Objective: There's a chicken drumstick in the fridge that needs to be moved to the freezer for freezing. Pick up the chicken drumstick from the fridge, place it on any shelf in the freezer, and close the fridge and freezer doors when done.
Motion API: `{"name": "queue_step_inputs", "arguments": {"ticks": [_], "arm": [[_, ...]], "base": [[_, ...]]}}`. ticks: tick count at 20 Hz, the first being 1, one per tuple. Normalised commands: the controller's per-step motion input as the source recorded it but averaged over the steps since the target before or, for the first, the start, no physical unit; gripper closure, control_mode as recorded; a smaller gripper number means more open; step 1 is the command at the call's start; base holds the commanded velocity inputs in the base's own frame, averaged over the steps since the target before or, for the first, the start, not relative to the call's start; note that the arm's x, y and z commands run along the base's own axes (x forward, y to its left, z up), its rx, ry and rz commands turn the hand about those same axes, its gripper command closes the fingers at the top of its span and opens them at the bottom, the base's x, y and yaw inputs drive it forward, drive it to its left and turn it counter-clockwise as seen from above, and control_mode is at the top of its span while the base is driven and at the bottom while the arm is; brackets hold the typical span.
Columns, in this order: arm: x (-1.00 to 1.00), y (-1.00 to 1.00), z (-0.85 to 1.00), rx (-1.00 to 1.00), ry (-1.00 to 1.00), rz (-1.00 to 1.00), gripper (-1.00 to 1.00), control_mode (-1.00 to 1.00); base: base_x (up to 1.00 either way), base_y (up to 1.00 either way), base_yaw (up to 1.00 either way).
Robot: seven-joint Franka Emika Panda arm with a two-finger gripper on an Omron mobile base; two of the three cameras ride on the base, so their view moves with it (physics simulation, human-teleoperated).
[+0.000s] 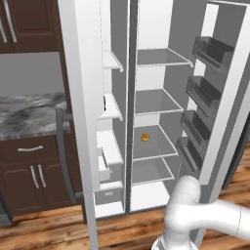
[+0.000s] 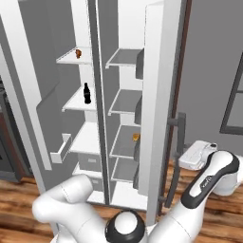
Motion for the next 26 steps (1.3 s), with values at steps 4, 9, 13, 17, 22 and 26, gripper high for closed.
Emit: {"name": "queue_step_inputs", "arguments": {"ticks": [4, 9, 13, 17, 22, 26], "arm": [[0.03, 1.0, -0.16, 0.0, -0.01, 0.1, -1.0, -1.0], [0.0, 1.0, -0.04, 0.0, -0.05, 0.01, -1.0, -1.0], [0.0, 1.0, -0.01, 0.01, -0.04, -0.04, -1.0, -1.0], [0.0, 1.0, 0.0, 0.02, 0.0, -0.09, -1.0, -1.0], [0.0, 1.0, 0.0, 0.01, 0.0, -0.09, -1.0, -1.0], [0.02, 1.0, 0.0, 0.0, 0.0, -0.11, -1.0, -1.0]], "base": [[0.0, 0.0, 0.0], [0.0, 0.0, 0.0], [0.0, 0.0, 0.0], [0.0, 0.0, 0.0], [0.0, 0.0, 0.0], [0.0, 0.0, 0.0]]}}
